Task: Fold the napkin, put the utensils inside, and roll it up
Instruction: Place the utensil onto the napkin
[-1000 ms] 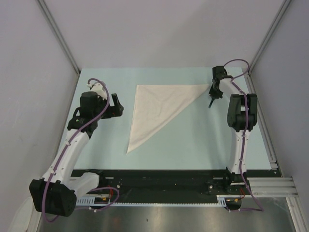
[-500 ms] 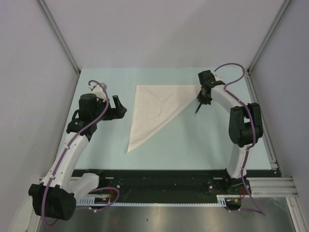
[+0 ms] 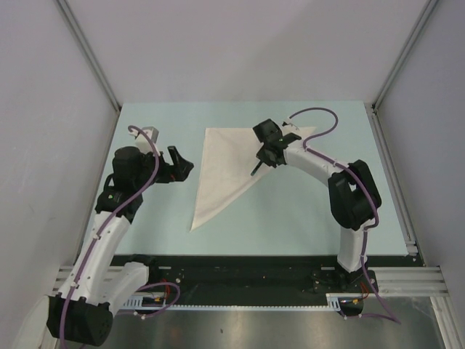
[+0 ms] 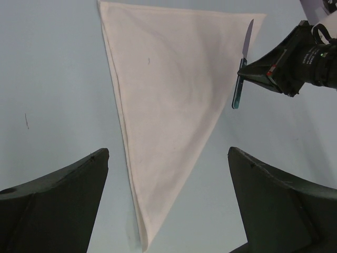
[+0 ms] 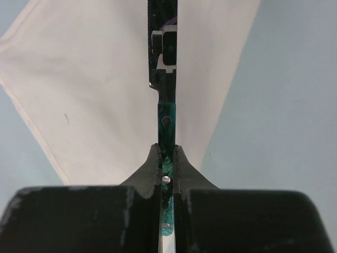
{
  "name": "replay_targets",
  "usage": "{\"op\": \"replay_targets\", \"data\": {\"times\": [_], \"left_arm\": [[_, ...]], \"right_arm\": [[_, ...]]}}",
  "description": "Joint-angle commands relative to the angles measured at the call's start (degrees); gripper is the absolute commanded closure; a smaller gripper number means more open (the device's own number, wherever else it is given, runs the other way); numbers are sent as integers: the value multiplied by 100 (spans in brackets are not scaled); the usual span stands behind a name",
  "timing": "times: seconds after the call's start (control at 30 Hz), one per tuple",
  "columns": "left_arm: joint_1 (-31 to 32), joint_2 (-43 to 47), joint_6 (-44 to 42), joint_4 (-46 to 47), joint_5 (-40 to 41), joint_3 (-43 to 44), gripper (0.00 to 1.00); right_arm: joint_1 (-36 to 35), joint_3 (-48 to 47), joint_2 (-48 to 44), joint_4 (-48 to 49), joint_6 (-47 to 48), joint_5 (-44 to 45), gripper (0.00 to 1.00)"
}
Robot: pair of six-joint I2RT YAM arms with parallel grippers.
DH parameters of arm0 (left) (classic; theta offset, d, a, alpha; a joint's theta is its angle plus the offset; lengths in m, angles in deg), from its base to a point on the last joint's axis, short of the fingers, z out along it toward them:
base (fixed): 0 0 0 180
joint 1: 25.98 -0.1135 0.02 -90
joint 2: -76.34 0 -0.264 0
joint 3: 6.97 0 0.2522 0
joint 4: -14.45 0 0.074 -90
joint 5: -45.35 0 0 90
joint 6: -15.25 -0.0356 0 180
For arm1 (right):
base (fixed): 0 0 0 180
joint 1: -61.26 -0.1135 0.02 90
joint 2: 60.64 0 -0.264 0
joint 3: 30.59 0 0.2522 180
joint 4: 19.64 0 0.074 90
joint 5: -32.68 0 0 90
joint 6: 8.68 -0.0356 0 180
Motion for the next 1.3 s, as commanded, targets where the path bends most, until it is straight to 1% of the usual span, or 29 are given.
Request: {"op": "replay_targets", "data": {"times": [0.0, 0.1, 0.27, 0.6, 0.73, 1.1, 1.2, 1.23, 1.27], "left_arm": [[41, 325, 78, 244, -5, -126, 1], [59, 369, 79, 253, 39, -162, 0], [59, 352, 87, 236, 21, -144, 0], [67, 387, 105, 262, -14, -153, 0], [67, 396, 105, 262, -31, -162, 0], [67, 483, 166, 306, -119, -215, 0], [76, 457, 166, 324, -154, -223, 0], [76, 449, 166, 324, -172, -215, 0], [76, 431, 166, 324, -181, -215, 1]], "right_arm": [[-139, -105, 129, 225, -900, 419, 100], [-297, -482, 489, -2, -1181, 541, 100], [-377, -993, 1061, -345, -1279, 454, 100], [-377, -1108, 1377, -302, -1402, 463, 100], [-377, -1319, 1571, -372, -1384, 392, 100], [-394, -1284, 1729, -293, -1446, 278, 100], [-403, -1231, 1712, -153, -1393, 208, 94], [-412, -1222, 1686, -126, -1367, 182, 89], [-412, -1213, 1624, -100, -1341, 181, 87]]}}
